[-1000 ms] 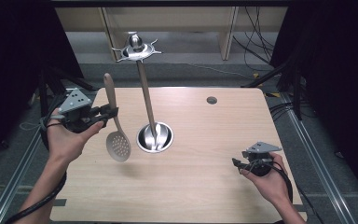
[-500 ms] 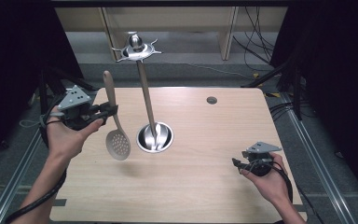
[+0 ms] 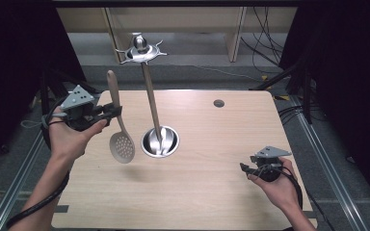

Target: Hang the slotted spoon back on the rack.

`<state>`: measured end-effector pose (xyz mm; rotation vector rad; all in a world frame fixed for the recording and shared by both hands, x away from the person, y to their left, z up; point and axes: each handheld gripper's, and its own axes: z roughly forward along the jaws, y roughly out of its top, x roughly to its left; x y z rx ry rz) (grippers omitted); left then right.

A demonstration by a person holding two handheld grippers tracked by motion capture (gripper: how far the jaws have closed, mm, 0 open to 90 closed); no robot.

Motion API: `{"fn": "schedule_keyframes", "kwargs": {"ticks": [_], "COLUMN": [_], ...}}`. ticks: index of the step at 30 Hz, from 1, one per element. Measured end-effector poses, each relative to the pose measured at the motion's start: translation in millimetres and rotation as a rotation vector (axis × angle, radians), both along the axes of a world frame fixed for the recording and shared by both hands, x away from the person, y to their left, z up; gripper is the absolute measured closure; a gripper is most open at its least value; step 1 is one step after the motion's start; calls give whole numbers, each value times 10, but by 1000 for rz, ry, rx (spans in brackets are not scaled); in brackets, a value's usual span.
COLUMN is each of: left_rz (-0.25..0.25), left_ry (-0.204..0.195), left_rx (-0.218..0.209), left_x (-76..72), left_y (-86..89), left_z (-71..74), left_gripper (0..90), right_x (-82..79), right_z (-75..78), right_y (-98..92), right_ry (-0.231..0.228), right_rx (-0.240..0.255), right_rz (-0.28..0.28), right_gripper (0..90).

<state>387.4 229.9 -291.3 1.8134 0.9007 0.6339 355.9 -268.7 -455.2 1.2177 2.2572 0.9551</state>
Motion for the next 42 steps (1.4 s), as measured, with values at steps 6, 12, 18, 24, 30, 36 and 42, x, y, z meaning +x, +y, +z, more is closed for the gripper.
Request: {"fn": "schedule_keyframes", "kwargs": {"ticks": [6, 12, 18, 24, 30, 36, 42], "left_rz": [5, 1, -5, -5, -3, -6, -28], "left_ry": [-6, -5, 6, 9, 4, 5, -19], "left_rx": [8, 8, 1, 5, 12, 14, 27], "left_x": [27, 57, 77, 98, 132, 144, 172], "left_y": [5, -10, -31, -32, -26, -42, -45], "left_z": [18, 30, 32, 51, 68, 79, 102], "left_gripper": [742, 741, 742, 741, 741, 741, 742], "right_x": [4, 5, -2, 5, 1, 5, -3], "right_z": [2, 2, 6, 2, 7, 5, 6], "right_y": [-6, -4, -3, -4, -1, -5, 0], "right_ry": [-14, -13, -6, -13, -12, -18, -2], "right_rx": [-10, -10, -7, -10, -16, -18, -5], "right_rz": [3, 4, -4, 5, 2, 5, -4], "right_gripper": [495, 495, 495, 495, 495, 495, 495]}}
